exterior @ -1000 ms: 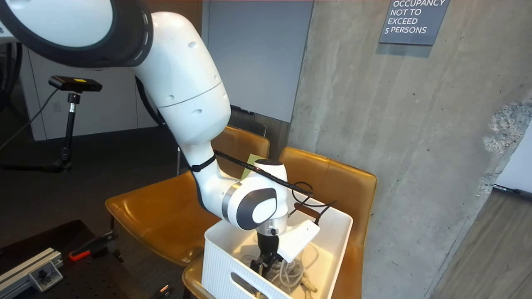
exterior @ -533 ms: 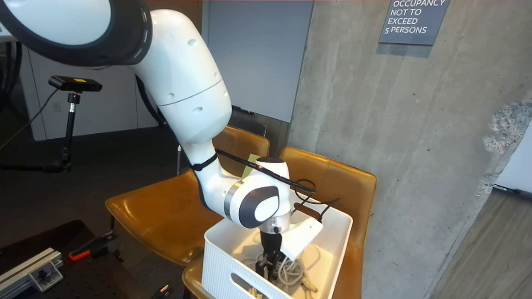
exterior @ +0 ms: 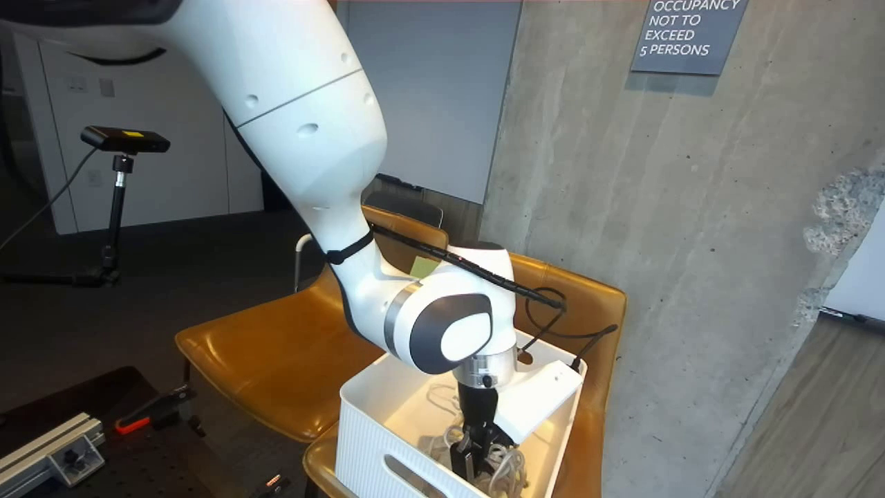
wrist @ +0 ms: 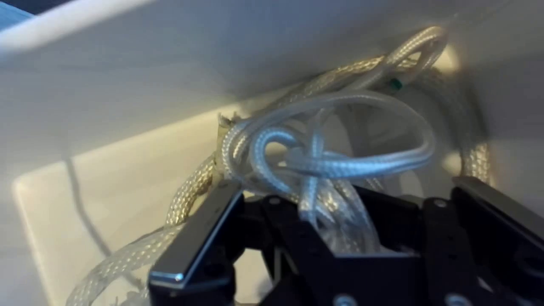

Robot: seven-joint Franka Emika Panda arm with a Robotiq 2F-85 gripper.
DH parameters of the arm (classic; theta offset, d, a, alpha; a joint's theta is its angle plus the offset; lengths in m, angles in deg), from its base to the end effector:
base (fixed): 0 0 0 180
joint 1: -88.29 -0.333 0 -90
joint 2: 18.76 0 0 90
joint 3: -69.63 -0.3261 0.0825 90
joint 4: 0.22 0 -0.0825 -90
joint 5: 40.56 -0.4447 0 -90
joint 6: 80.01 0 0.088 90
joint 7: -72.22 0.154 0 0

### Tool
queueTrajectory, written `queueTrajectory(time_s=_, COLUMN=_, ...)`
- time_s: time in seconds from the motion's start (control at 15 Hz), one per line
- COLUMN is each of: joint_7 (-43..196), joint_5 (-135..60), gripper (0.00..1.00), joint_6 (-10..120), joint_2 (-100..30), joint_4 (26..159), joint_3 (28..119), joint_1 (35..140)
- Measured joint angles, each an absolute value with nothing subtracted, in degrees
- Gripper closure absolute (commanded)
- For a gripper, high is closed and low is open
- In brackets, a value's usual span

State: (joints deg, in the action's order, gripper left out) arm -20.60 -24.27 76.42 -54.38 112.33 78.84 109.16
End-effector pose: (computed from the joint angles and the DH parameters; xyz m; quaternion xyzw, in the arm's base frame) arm 0.5823 -0.3354 0.0803 0.7630 0.6329 -0.0642 0.1147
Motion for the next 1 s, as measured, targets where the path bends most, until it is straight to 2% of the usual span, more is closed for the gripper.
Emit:
queueTrajectory(time_s=0.53, joint_7=-17.9, joint_5=-24.3, gripper=1.00, joint_6=72.5, joint_2=-40.9, joint_4=117.1, joint_3=78.8, joint_1=107.8)
queueTrajectory(time_s=1.0, joint_7=-14.3, joint_5=-24.3, gripper=1.00, joint_6=62.8, joint_2=-28.4, joint_4=112.6, joint_3=78.9, joint_1=104.3)
